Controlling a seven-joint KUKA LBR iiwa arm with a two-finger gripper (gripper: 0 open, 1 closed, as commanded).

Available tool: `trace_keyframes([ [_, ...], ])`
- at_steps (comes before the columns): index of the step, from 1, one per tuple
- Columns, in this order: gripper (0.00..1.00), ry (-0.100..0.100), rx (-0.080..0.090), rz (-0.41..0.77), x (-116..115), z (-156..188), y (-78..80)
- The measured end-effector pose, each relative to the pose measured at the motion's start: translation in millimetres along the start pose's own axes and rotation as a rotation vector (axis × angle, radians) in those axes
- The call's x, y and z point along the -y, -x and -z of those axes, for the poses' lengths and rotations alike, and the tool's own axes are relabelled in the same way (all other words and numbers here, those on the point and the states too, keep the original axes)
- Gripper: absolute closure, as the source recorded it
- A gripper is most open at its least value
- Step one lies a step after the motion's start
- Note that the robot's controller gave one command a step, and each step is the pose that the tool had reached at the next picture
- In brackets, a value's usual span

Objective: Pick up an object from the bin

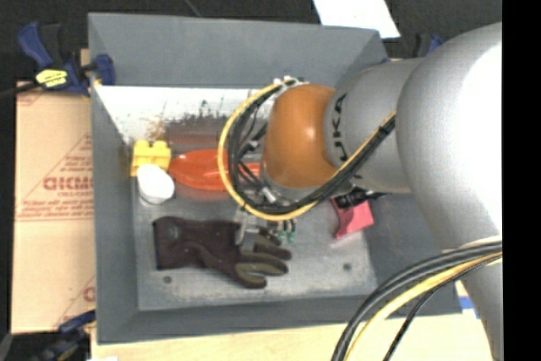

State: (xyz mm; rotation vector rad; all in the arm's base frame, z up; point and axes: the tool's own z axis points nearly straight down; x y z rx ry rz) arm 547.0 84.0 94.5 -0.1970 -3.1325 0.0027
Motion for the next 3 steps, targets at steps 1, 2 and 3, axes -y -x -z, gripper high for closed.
trace_keyframes([
  [1,1.0,0.004,0.014,0.002,-0.7,23.9,3.7],
  [2,1.0,0.003,0.013,0.003,-0.2,28.7,3.5],
  [3,1.0,0.003,0.009,0.006,0.2,52.5,2.5],
])
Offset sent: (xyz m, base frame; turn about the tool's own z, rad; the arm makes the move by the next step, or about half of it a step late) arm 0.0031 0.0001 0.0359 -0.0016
